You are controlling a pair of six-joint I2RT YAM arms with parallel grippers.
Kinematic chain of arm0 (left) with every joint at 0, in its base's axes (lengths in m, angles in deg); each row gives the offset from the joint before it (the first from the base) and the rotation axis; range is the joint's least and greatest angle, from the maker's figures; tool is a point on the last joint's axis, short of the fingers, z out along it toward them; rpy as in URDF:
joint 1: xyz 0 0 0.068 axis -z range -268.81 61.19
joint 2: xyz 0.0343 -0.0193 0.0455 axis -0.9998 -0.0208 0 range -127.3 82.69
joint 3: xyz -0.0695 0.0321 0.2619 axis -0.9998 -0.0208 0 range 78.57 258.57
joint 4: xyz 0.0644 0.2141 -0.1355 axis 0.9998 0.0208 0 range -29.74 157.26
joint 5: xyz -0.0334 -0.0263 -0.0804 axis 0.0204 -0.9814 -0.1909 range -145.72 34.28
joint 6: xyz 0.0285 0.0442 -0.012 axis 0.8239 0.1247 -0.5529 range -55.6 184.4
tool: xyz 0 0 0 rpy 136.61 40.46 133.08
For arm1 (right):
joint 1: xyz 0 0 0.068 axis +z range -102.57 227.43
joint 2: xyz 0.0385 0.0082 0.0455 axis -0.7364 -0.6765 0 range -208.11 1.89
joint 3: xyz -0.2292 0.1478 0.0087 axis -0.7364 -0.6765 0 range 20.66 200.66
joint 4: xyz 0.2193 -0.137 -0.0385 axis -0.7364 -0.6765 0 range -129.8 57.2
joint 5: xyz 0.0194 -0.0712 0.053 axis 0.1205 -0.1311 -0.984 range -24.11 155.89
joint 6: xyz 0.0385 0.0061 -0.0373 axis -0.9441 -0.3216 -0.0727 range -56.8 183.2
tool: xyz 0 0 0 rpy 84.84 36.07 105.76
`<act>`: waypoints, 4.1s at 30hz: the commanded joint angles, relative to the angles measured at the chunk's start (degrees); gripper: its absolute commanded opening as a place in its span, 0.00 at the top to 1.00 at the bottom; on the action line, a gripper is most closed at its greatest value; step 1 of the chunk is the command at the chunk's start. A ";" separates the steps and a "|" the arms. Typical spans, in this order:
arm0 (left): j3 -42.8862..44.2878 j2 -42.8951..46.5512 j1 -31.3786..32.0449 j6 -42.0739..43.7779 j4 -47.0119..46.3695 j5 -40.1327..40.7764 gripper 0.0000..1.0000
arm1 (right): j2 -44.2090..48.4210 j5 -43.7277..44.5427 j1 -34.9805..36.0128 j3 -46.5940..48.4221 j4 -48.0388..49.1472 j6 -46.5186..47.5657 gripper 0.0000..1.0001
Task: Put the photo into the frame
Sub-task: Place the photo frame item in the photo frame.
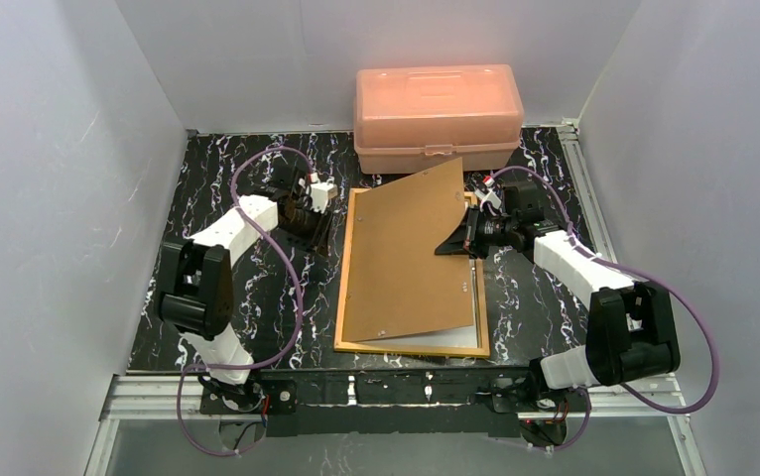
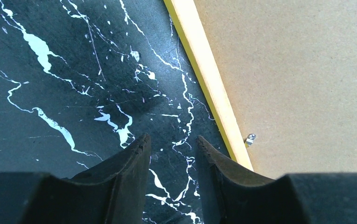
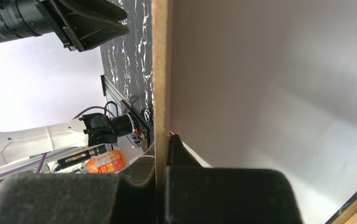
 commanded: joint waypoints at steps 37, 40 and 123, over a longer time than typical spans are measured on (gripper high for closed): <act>0.63 -0.37 1.54 0.82 2.71 0.48 0.62 | -3.72 16.25 0.93 8.07 -16.00 20.68 0.30; 0.59 -0.35 1.53 0.76 2.71 0.23 0.62 | -4.03 17.90 1.46 8.17 -16.84 21.17 0.29; -1.33 -2.90 -1.50 -6.76 5.89 -19.32 0.61 | 7.23 46.89 14.62 -2.36 -4.38 -1.03 0.17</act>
